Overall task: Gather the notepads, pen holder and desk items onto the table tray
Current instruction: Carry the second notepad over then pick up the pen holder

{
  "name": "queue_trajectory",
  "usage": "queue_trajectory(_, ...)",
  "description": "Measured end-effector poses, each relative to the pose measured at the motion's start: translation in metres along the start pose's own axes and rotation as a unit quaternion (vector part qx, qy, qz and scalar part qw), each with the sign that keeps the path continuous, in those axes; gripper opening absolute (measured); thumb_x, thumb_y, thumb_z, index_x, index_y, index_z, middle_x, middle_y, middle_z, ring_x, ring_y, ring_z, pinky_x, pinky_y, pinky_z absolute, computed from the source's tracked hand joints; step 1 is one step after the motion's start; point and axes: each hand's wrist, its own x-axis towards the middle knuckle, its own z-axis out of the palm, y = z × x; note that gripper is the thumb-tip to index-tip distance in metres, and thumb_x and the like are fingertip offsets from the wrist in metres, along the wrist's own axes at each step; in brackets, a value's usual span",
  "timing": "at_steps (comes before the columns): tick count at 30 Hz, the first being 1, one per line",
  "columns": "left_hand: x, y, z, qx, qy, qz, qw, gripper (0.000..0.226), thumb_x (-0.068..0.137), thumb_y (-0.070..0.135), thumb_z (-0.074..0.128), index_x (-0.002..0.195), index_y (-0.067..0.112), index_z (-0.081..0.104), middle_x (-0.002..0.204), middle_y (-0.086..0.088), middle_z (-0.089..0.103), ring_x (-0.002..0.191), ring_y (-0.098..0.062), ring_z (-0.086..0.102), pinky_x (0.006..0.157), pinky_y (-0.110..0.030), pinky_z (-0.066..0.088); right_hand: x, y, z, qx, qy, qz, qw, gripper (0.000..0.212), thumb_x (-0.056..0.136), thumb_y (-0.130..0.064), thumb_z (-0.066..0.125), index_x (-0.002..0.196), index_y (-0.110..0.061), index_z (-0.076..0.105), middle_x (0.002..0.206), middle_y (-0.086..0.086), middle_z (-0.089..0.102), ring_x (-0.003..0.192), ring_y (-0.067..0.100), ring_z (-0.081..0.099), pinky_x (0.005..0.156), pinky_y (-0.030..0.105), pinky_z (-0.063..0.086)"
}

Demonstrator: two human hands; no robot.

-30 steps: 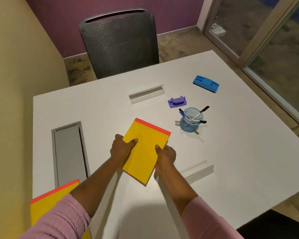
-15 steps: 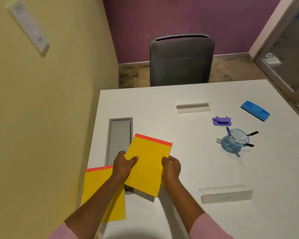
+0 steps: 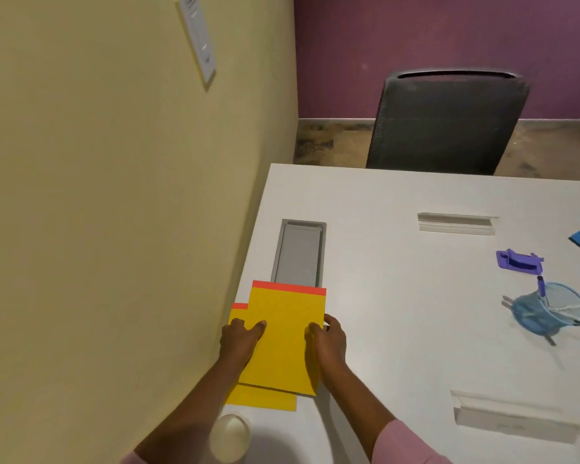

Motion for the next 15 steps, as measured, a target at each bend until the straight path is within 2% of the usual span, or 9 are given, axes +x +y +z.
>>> queue_trajectory(2,0.003,-0.009,-0.003,0.01,0.008,-0.01,1.0,0.075,0.088,0.05,0.059,0.139,0.0,0.037,0.143,-0.022,0.04,0.128,-0.037,0.044,0.099,-0.042,0.04,-0.001,0.003,0.009,-0.04,-0.019,-0.006,0.999,0.045,0.092,-0.017,0.057,0.136,-0.011,0.049,0.13,0.014,0.056,0.11,0.028,0.058,0.091,0.039,0.049)
queue_trajectory(3,0.004,-0.013,-0.004,0.019,0.012,-0.014,1.0,0.075,0.089,0.05,0.059,0.139,-0.001,0.038,0.142,-0.023,0.041,0.127,-0.038,0.044,0.099,-0.042,0.04,-0.002,0.005,0.013,-0.054,-0.025,-0.009,0.998,0.045,0.092,-0.017,0.057,0.136,-0.011,0.05,0.129,0.014,0.056,0.111,0.029,0.058,0.093,0.04,0.049)
queue_trajectory(6,0.003,-0.021,-0.005,0.045,0.023,-0.025,0.998,0.071,0.09,0.05,0.057,0.135,-0.003,0.041,0.137,-0.024,0.044,0.123,-0.038,0.047,0.096,-0.04,0.041,-0.001,0.01,0.023,-0.087,-0.033,-0.017,0.996,0.035,0.09,-0.016,0.059,0.125,-0.011,0.057,0.12,0.016,0.061,0.102,0.028,0.061,0.083,0.035,0.049)
queue_trajectory(10,0.001,-0.032,-0.004,0.067,0.038,-0.035,0.996,0.064,0.09,0.048,0.057,0.126,-0.004,0.046,0.128,-0.023,0.05,0.115,-0.037,0.051,0.092,-0.039,0.042,-0.001,0.02,0.033,-0.135,-0.046,-0.015,0.99,0.027,0.088,-0.017,0.061,0.114,-0.012,0.061,0.112,0.016,0.063,0.097,0.031,0.063,0.087,0.043,0.053)
queue_trajectory(15,0.001,-0.043,0.0,0.096,0.044,-0.037,0.994,0.056,0.089,0.046,0.058,0.117,-0.002,0.049,0.12,-0.021,0.053,0.11,-0.035,0.052,0.092,-0.039,0.041,-0.006,0.027,0.045,-0.189,-0.045,-0.01,0.981,0.036,0.086,-0.021,0.061,0.12,-0.008,0.056,0.116,0.015,0.06,0.106,0.035,0.06,0.094,0.051,0.05)
